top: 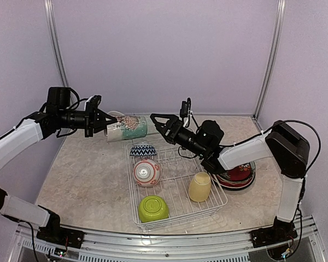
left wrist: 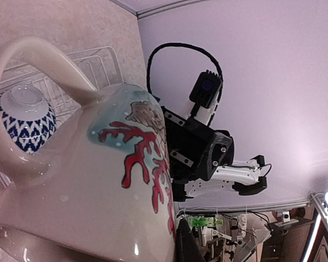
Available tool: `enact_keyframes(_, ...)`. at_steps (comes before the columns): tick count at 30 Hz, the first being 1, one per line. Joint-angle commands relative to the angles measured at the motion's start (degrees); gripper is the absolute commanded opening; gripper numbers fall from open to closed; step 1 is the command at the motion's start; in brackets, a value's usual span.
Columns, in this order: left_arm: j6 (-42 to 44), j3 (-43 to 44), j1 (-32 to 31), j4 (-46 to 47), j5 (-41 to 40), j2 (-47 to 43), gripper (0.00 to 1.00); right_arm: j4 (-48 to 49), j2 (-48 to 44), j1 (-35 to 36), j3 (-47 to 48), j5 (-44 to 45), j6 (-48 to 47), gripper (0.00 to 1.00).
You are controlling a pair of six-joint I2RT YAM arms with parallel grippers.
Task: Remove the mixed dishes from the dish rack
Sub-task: Pass from the right arm to the left, then place the cup at the corner of the board.
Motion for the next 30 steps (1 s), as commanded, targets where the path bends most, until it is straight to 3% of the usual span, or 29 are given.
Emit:
enact_keyframes(1,9.62,9.12,1.75,-16.16,-10.76,-4.88,0.00,-3.45,-4.34,-0.49,-2.67,-0.29,-3.71,1.00)
enact_keyframes(8,19.83,16.73,9.33,-38.47,-31.74,-3.93,0.00,-15.82,-13.10,-0.78,-7.12,3.52,-12.34,1.00)
enact_keyframes(17,24.71,28.26,14.88,-45.41,-50.46,10.64,0.00,-34.73,-21.85,-0.83,-6.88,10.67,-22.13,1.00)
enact_keyframes(22,23.19,36.23,19.09,-48.31,-50.48,23.59,0.00,-39.99,-26.88,-0.78,-9.12,14.11,-24.04,1.00)
enact_keyframes(30,20.86,45.76,20.03,-49.05,-50.93,39.00,0.00,-49.55,-34.41,-0.67,-9.83,21.60,-28.32,1.00)
